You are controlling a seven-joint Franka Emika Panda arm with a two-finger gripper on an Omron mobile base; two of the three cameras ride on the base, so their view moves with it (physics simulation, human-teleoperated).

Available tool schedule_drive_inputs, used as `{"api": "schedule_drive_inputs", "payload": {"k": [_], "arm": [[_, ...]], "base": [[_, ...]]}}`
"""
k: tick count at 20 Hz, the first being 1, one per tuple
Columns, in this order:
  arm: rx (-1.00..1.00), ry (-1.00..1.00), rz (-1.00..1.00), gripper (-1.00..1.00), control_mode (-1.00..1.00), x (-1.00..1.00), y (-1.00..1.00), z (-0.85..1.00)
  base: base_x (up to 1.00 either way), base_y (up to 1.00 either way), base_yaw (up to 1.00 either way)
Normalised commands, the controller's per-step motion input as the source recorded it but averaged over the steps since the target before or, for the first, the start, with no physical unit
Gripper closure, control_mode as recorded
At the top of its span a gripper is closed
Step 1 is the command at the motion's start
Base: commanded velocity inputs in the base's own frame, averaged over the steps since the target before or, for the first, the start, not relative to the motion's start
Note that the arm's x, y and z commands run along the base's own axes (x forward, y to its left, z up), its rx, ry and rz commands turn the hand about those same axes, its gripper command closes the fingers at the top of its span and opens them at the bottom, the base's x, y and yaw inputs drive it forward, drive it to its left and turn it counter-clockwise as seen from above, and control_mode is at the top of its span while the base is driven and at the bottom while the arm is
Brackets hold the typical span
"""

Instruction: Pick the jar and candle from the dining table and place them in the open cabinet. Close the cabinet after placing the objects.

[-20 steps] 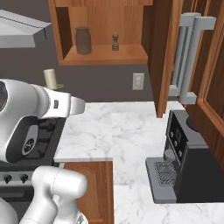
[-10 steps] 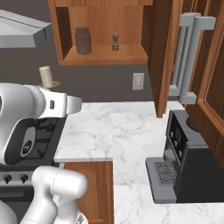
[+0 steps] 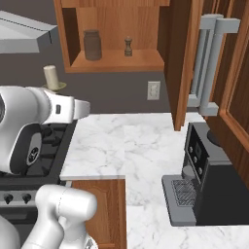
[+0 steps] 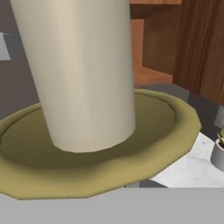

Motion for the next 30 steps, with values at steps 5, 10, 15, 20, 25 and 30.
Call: {"api": "schedule_drive_inputs", "payload": {"k": [5, 10, 15, 20, 25, 30], "arm": [[0.06, 0.0, 0.0, 1.0, -1.0, 0.03, 0.0, 0.34], [0.04, 0.0, 0.0, 1.0, -1.0, 0.09, 0.0, 0.23], [0.01, 0.0, 0.0, 1.0, -1.0, 0.11, 0.0, 0.12], [0.0, 0.0, 0.0, 1.0, -1.0, 0.17, 0.04, 0.04], [0.0, 0.0, 0.0, 1.0, -1.0, 0.22, 0.07, 0.0], [0.0, 0.0, 0.0, 1.0, -1.0, 0.2, 0.04, 0.02]], "base": [[0.0, 0.0, 0.0], [0.0, 0.0, 0.0], [0.0, 0.0, 0.0], [0.0, 0.0, 0.0], [0.0, 0.0, 0.0], [0.0, 0.0, 0.0]]}}
